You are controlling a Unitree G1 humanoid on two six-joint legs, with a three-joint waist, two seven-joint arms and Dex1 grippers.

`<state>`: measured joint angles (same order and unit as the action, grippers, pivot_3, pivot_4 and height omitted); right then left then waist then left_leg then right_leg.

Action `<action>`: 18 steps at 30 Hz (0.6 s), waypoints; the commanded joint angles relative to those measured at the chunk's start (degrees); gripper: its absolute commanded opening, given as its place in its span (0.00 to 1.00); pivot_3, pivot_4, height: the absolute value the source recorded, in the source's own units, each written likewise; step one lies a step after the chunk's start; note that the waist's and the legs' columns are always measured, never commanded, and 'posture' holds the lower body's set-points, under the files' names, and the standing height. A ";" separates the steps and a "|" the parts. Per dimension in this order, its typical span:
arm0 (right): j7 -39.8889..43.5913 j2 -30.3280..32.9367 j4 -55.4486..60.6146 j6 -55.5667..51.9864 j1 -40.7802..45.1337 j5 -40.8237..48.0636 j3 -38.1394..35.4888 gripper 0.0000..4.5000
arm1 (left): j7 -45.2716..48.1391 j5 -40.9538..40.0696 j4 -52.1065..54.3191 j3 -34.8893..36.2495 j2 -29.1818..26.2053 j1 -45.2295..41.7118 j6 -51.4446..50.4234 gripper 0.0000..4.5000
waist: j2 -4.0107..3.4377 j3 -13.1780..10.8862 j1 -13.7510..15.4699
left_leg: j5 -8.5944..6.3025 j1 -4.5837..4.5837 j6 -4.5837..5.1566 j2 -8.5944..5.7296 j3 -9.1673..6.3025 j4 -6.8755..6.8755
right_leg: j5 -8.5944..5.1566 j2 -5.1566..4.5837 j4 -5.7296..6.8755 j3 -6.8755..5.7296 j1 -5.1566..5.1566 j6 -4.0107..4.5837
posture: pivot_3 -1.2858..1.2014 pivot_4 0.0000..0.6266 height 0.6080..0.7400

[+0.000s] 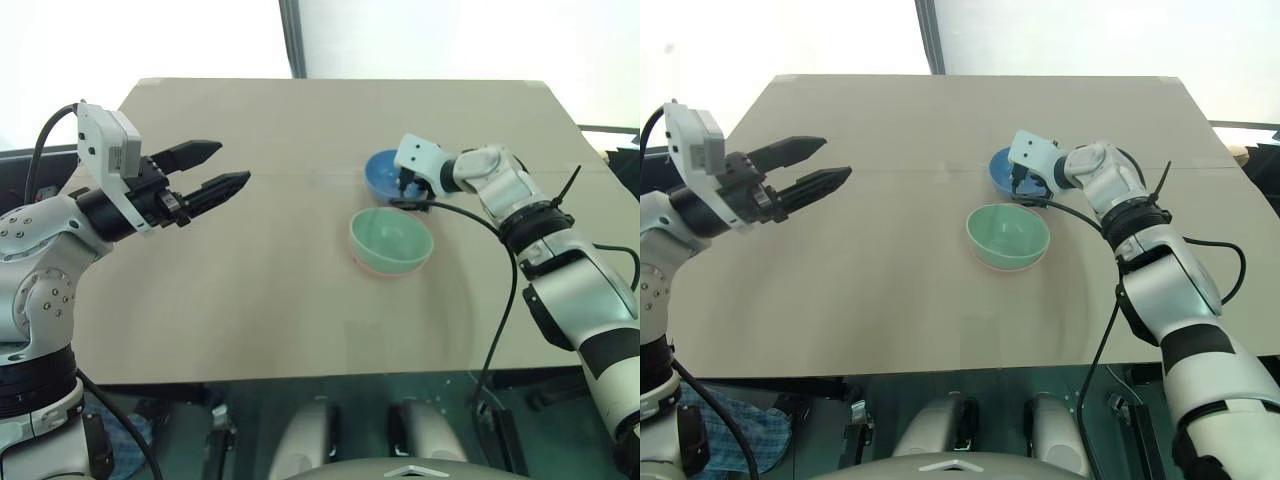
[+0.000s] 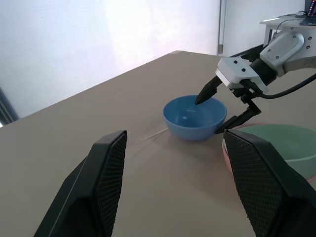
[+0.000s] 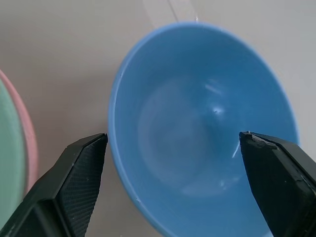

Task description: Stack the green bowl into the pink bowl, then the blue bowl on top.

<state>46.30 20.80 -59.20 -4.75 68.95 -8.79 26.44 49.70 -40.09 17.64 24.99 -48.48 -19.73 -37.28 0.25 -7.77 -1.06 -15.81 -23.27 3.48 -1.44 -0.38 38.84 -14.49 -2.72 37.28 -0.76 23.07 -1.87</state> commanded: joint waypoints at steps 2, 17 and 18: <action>-1.73 -1.46 -3.76 2.94 1.60 -2.40 -1.84 1.00 | -0.36 -2.05 2.26 2.29 -1.60 0.52 -0.43 0.73 | 0.00 0.00 -0.05 | 0.04 0.16 -0.06 -0.01 0.09 -0.19 | 0.00 -0.01 0.02 0.09 -0.03 0.01 | 0.52 0.24 1.00; -1.11 -2.41 -5.50 5.49 1.93 -4.91 -4.94 0.01 | 0.57 -2.61 1.65 1.08 -2.57 1.24 -0.02 0.75 | 0.00 -0.01 -1.17 | 0.14 0.37 -0.23 0.01 0.12 -0.51 | -0.05 -0.03 0.13 0.14 -0.03 0.10 | 0.52 0.24 1.00; -0.78 -2.25 -5.06 5.44 2.05 -4.87 -5.20 0.01 | 0.67 -2.59 1.57 1.01 -2.58 1.22 0.01 0.75 | 0.00 -0.01 -1.26 | 0.14 0.37 -0.23 0.01 0.12 -0.51 | -0.05 -0.03 0.13 0.15 -0.03 0.10 | 0.52 0.24 1.00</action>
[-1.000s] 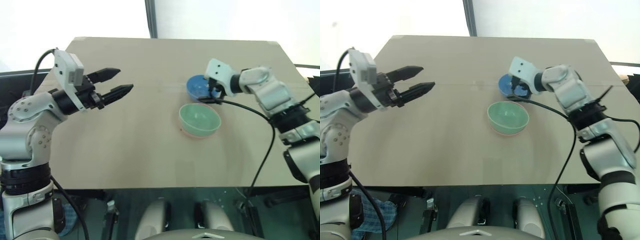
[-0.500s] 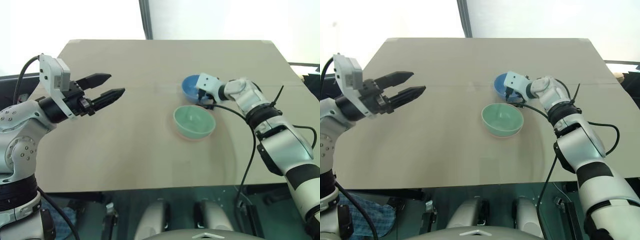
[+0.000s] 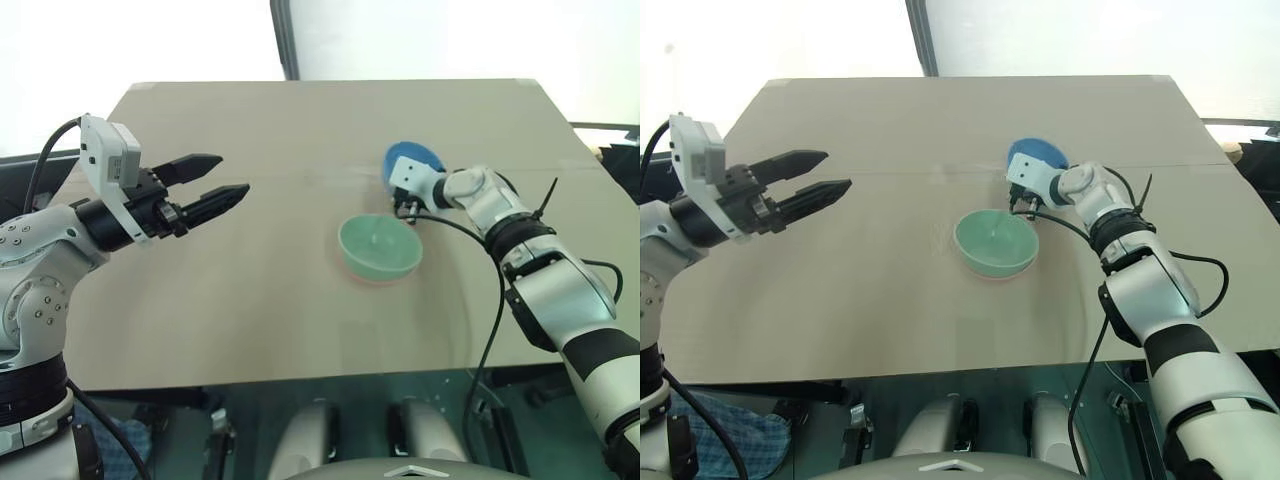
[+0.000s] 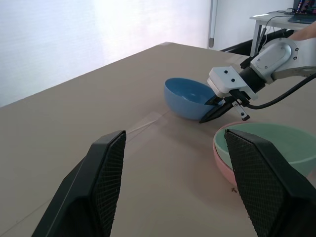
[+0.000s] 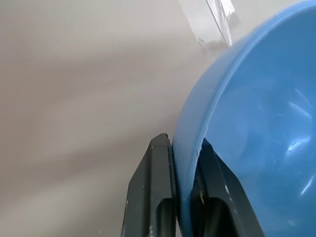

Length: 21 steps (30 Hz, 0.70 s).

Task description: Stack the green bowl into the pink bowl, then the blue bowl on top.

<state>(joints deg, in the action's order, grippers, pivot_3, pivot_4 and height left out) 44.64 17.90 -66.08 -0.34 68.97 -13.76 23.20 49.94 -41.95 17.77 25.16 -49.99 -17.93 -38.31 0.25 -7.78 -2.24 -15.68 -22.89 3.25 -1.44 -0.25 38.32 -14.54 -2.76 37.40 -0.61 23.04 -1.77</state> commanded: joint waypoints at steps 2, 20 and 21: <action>1.47 1.08 2.93 1.09 2.30 0.03 -2.27 0.01 | 0.63 -0.50 1.05 0.51 -0.99 -0.71 1.28 0.75 | -0.01 0.00 -0.13 | 0.00 0.00 0.00 0.00 0.00 0.00 | 0.00 0.00 0.00 0.00 0.00 0.00 | 0.52 0.24 1.00; 25.69 17.02 63.32 -19.94 -7.16 11.48 -7.92 0.01 | 2.43 0.71 -2.48 -5.31 -0.02 -4.69 4.13 0.75 | -0.04 -0.04 0.52 | -0.03 -0.09 0.04 0.02 -0.03 -0.11 | 0.00 -0.06 -0.09 0.01 0.01 0.00 | 0.52 0.24 1.00; 26.90 18.24 67.15 -22.18 -8.15 12.76 -8.11 0.01 | 2.68 0.72 -2.70 -5.57 0.00 -4.97 4.19 0.75 | -0.04 -0.04 0.65 | -0.03 -0.11 0.04 0.02 -0.04 -0.10 | 0.00 -0.07 -0.11 0.00 0.02 0.00 | 0.52 0.24 1.00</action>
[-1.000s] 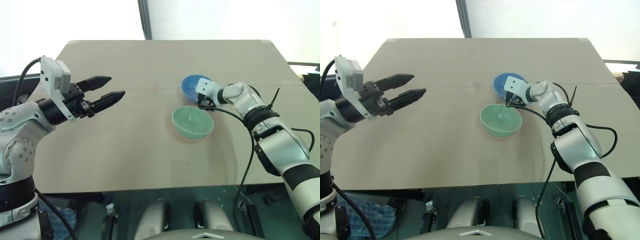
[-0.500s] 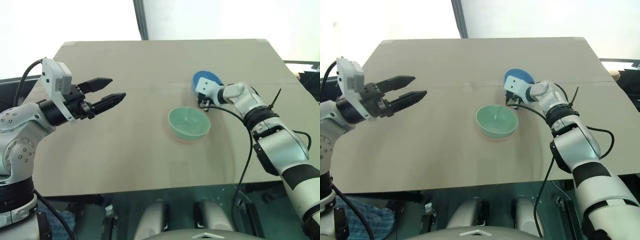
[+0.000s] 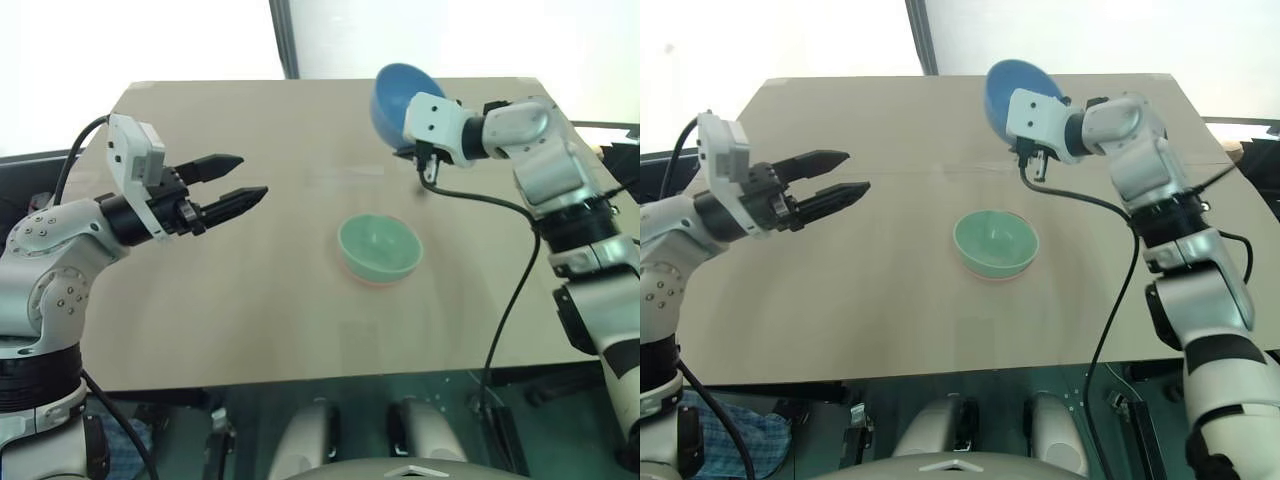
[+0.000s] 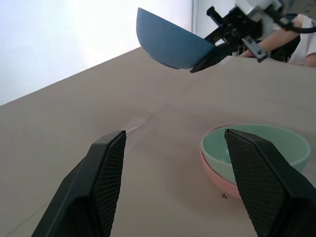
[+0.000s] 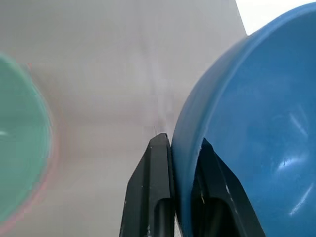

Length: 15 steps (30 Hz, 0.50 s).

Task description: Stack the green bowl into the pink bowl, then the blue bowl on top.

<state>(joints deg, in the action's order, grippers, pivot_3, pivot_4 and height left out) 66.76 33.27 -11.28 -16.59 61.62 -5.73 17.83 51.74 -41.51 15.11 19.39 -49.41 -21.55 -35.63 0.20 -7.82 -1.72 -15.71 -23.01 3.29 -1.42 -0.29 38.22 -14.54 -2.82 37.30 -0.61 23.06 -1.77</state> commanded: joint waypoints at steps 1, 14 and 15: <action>5.83 4.12 15.96 -7.92 -1.79 5.91 -2.88 0.01 | 1.25 0.26 -0.26 -0.08 -0.57 -1.66 1.54 0.75 | 0.00 0.00 0.26 | -0.01 0.00 0.01 0.00 0.00 0.01 | 0.00 -0.01 -0.01 0.00 -0.01 0.00 | 0.52 0.24 1.00; 8.47 12.91 36.70 -18.08 -11.25 11.69 -0.37 0.01 | 13.07 -1.25 -2.91 -4.05 -5.23 -3.42 -0.69 0.75 | 0.04 0.01 1.03 | -0.03 0.03 0.05 0.00 0.01 0.02 | -0.01 -0.11 -0.07 -0.01 -0.01 0.02 | 0.52 0.24 1.00; 8.33 13.10 37.11 -18.30 -11.52 11.78 -0.20 0.01 | 13.86 -0.92 -3.24 -4.62 -5.57 -3.59 -0.69 0.75 | 0.04 0.01 1.03 | -0.03 0.03 0.05 0.00 0.01 0.02 | -0.01 -0.11 -0.08 -0.01 -0.01 0.02 | 0.52 0.24 1.00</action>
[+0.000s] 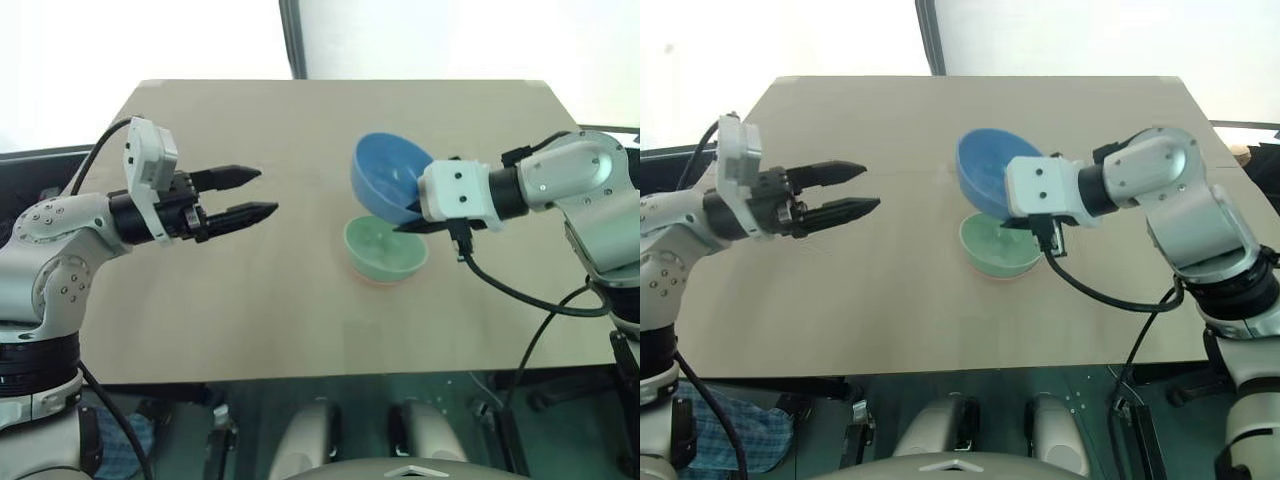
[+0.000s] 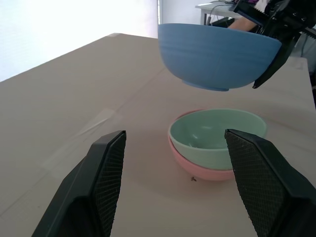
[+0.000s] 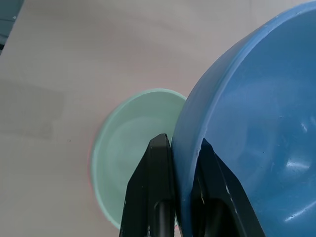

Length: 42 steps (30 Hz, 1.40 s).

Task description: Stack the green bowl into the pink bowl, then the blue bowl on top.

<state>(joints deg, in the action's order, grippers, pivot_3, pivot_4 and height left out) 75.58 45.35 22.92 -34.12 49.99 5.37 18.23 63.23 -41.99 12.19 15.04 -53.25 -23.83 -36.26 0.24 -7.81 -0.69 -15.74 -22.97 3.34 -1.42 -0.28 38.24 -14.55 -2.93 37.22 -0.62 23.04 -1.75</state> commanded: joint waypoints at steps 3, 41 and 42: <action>-0.85 1.50 4.25 -1.61 -0.61 0.93 -0.28 0.01 | 4.28 -0.31 -0.63 -1.40 -2.19 -1.57 -0.37 0.75 | 0.00 0.00 0.01 | 0.00 0.00 0.00 0.00 0.00 0.00 | 0.00 0.00 0.00 0.00 0.00 0.00 | 0.52 0.24 1.00; -0.28 5.50 -2.44 3.56 -46.00 28.75 -53.61 0.61 | -5.63 3.18 8.90 4.19 4.76 17.89 6.82 0.75 | 0.01 -0.02 1.55 | -0.24 0.13 0.39 0.04 -0.03 -0.02 | 0.00 -0.08 -0.42 -0.10 -0.47 -0.02 | 0.52 0.24 1.00; -0.19 4.77 -3.02 5.22 -47.48 28.53 -54.19 0.61 | -5.79 3.03 8.94 4.18 5.06 18.21 6.90 0.75 | 0.00 -0.02 1.58 | -0.27 0.17 0.46 0.05 -0.02 0.00 | 0.01 -0.08 -0.40 -0.10 -0.51 -0.02 | 0.52 0.24 1.00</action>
<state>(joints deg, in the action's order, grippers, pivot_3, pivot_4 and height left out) 74.86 50.43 20.39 -32.28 3.06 33.04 -32.92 57.99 -39.32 19.65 17.82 -48.32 -5.55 -30.74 0.24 -7.84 0.88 -16.02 -22.78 3.81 -1.38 -0.30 38.26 -14.54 -3.01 36.82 -0.72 22.50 -1.77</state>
